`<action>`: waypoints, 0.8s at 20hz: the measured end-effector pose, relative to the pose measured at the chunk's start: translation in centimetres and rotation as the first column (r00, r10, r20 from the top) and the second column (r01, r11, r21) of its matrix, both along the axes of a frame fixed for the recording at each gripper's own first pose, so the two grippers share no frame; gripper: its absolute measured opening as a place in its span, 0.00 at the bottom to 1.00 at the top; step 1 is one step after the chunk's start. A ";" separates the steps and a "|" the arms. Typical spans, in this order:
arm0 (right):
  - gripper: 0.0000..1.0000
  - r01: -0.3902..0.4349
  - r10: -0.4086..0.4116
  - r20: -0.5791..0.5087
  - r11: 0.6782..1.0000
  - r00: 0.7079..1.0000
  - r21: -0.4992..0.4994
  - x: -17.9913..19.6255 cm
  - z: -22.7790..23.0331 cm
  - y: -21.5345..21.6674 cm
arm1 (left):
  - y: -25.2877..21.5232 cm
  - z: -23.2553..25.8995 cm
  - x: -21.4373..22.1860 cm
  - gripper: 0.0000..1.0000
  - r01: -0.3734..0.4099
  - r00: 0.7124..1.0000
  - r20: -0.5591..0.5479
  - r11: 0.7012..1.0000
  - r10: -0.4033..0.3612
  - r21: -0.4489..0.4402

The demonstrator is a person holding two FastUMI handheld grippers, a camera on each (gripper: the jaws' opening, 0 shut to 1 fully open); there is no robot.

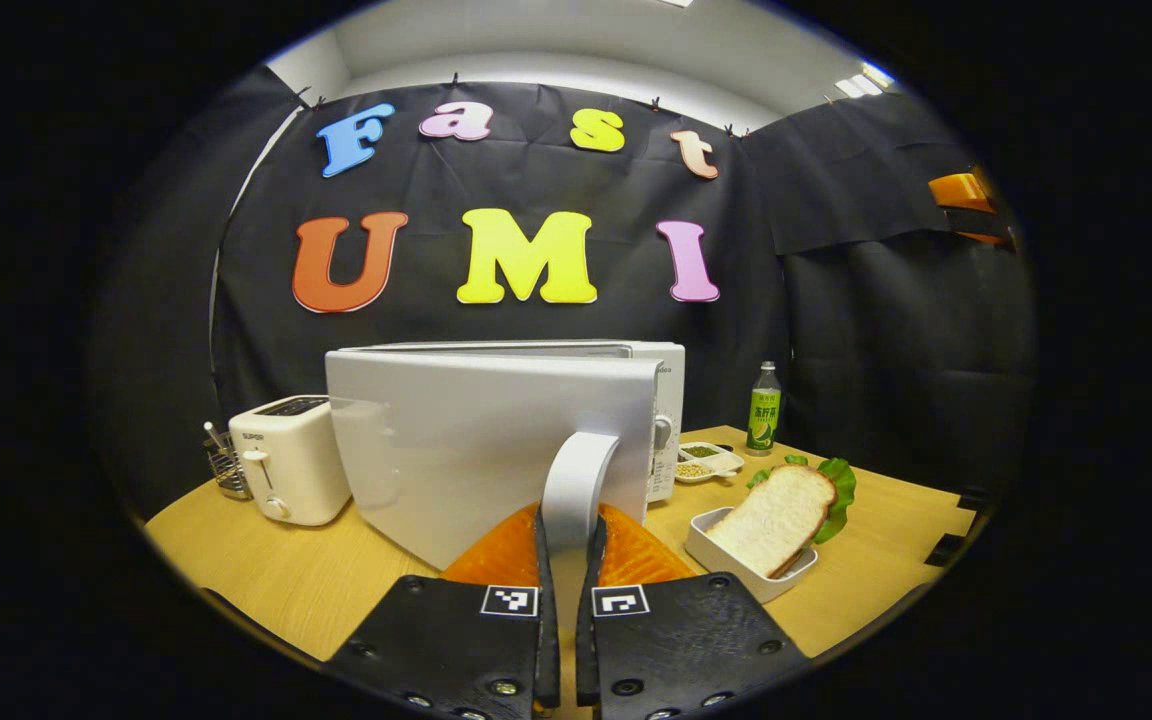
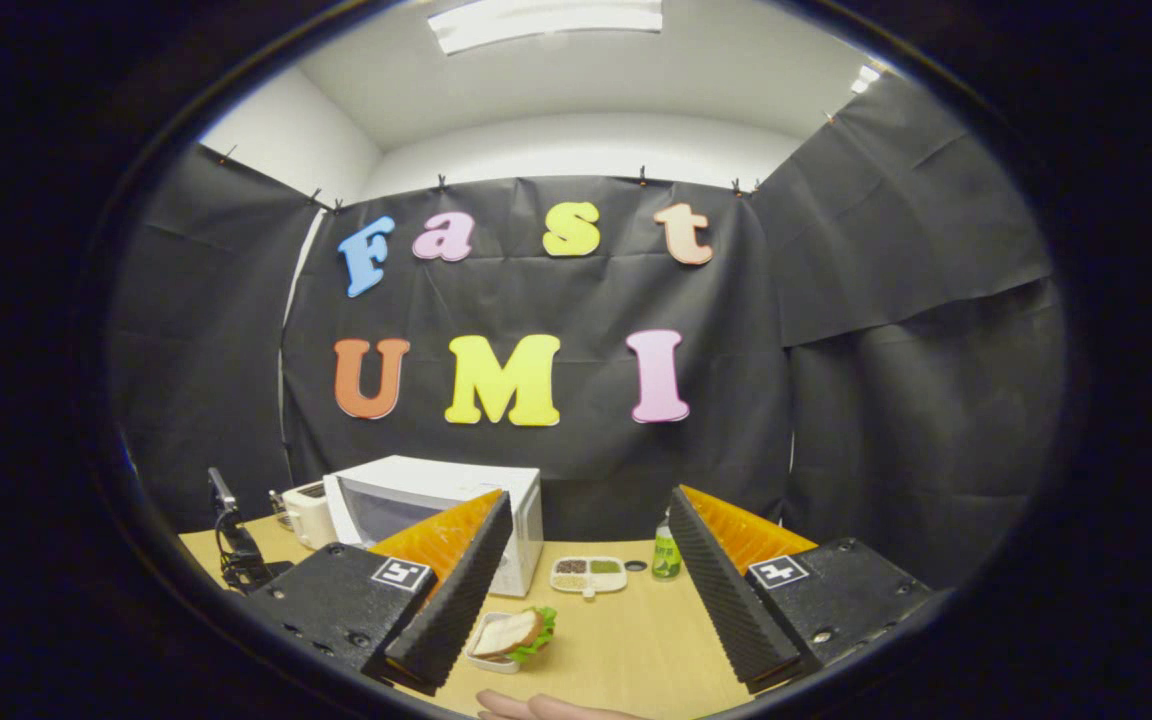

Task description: Open the microwave oven with the left hand, put the food in, and close the microwave oven.

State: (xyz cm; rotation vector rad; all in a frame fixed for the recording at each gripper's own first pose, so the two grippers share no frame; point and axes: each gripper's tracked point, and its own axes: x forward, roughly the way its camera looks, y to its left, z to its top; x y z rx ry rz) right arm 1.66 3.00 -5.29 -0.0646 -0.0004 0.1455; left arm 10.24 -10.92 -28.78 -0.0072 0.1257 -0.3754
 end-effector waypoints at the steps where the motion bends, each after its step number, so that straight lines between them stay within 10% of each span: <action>1: 1.00 -0.014 0.014 -0.008 1.000 1.000 -0.003 -0.3 -0.2 0.7 | 1.7 0.0 -1.0 0.05 -0.018 1.000 0.000 1.000 0.018 0.001; 4: 1.00 -0.063 0.063 -0.030 0.998 0.998 -0.015 -1.2 -0.9 2.9 | 8.1 0.0 -4.3 0.19 -0.125 0.992 0.026 0.988 0.123 0.090; 8: 1.00 -0.080 0.077 -0.055 0.995 0.996 -0.061 -1.0 -2.1 4.0 | 14.4 1.2 -8.2 0.86 -0.271 0.962 0.020 0.958 0.271 0.097; 16: 1.00 -0.090 0.080 -0.112 0.992 0.990 -0.084 2.5 -3.0 5.2 | 15.6 7.6 -9.9 0.96 -0.335 0.942 0.030 0.942 0.335 0.007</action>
